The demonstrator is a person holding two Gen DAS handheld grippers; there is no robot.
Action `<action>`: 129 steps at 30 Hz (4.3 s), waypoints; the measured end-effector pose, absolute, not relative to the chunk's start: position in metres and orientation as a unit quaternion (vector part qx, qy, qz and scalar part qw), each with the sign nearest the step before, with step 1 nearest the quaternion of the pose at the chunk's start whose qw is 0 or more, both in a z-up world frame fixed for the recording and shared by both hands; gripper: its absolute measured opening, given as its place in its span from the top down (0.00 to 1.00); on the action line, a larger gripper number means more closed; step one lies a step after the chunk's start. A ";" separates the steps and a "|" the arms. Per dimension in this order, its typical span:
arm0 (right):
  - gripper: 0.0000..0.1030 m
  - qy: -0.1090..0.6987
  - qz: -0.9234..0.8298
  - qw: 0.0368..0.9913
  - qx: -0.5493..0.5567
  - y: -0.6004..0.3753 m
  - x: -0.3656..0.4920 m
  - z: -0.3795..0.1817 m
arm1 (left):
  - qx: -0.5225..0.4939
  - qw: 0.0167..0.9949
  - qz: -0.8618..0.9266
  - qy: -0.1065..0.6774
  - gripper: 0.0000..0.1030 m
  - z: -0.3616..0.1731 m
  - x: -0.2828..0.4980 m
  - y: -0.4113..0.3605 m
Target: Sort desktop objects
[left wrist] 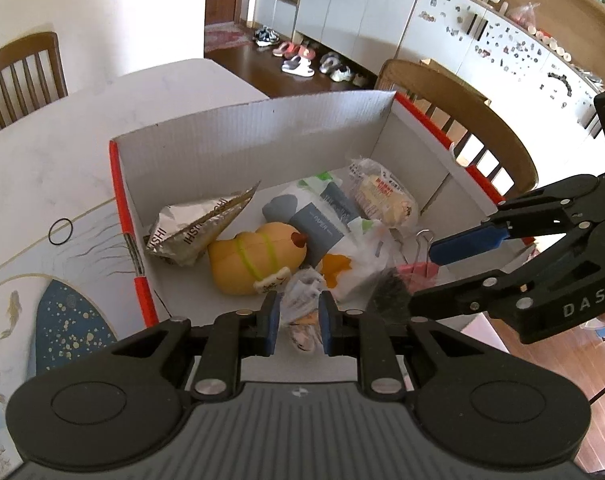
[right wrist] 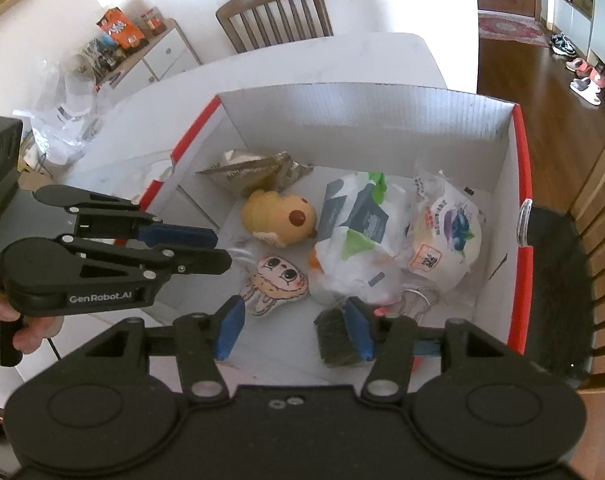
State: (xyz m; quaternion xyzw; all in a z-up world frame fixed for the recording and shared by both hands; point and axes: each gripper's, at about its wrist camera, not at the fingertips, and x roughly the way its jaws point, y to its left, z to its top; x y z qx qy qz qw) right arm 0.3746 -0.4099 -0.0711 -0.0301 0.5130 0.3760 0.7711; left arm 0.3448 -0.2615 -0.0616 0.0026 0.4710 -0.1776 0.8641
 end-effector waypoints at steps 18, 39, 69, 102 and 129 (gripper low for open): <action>0.32 0.463 0.375 0.803 -0.023 -0.410 0.348 -0.047 | -0.049 0.898 -0.174 0.402 0.37 -0.025 0.288 -0.233; 0.06 0.413 0.336 0.846 -0.013 -0.345 0.275 -0.031 | -0.048 0.915 -0.182 0.357 0.11 -0.025 0.222 -0.136; 0.02 0.413 0.334 0.845 -0.062 -0.175 0.215 -0.082 | 0.021 0.924 -0.075 0.374 0.00 -0.082 0.155 0.040; 0.08 0.452 0.338 0.817 -0.114 -0.124 0.251 -0.129 | 0.001 0.893 -0.073 0.445 0.00 -0.141 0.193 0.107; 0.46 0.441 0.327 0.820 -0.161 -0.113 0.242 -0.144 | 0.034 0.909 -0.075 0.408 0.62 -0.137 0.165 0.063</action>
